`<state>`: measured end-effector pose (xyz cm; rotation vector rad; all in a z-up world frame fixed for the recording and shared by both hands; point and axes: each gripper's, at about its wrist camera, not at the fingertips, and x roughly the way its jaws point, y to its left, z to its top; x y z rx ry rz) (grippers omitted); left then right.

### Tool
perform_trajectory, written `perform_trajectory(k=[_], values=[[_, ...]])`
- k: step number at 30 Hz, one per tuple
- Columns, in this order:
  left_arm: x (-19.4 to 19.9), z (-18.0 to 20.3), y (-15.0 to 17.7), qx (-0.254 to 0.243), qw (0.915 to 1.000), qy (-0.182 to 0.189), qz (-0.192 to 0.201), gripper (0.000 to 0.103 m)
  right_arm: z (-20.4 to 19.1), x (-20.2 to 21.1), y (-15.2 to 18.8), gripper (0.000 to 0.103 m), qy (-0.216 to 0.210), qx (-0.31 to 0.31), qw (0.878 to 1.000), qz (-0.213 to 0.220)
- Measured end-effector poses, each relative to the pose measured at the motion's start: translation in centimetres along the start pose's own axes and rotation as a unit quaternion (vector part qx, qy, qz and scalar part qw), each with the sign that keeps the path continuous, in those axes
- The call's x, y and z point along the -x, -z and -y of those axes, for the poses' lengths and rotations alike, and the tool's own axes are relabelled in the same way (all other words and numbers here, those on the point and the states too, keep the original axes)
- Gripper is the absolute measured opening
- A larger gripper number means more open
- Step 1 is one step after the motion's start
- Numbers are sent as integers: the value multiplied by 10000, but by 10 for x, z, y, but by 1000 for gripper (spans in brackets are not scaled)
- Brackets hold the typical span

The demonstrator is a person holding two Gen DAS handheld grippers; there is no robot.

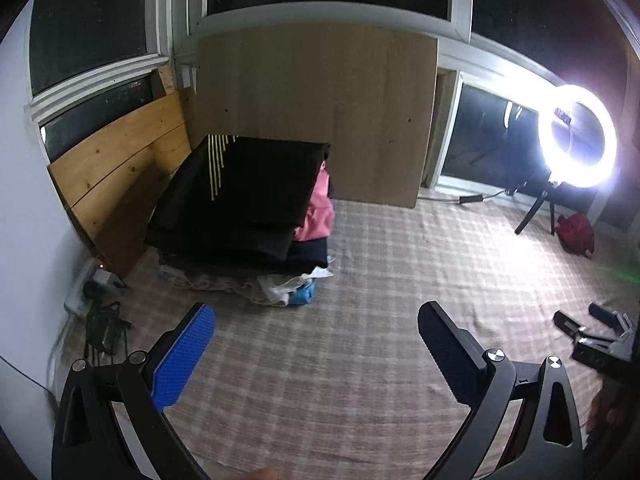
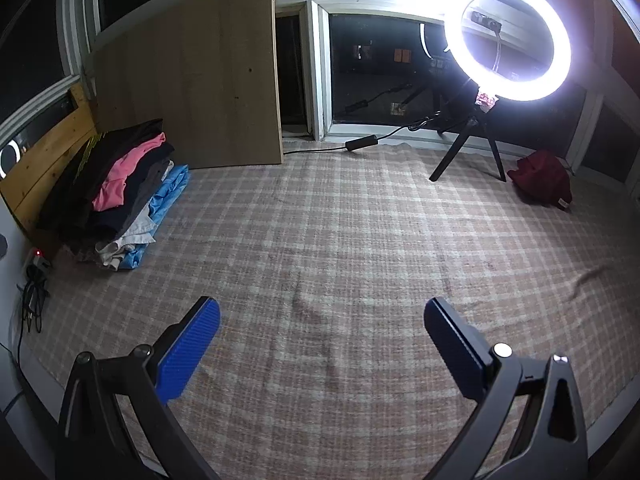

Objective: Fold clothes
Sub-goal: 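Move both open grippers across the carpet toward the dark red sweatshirt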

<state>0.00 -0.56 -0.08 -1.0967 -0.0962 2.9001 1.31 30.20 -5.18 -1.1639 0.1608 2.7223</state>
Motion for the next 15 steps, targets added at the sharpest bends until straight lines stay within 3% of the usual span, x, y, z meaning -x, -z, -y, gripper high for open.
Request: perform_trajectory(k=[6, 8, 15], values=[[-7, -29, -1, 262, 9989, 162, -351, 102, -5, -4, 1, 103, 57, 17, 10000, 40], [-11, -25, -2, 134, 9988, 213, -410, 100, -6, 13, 7, 103, 69, -89, 9996, 270], [-25, -13, -6, -210, 9972, 422, -581, 96, -1, 22, 14, 103, 138, -418, 9990, -17]])
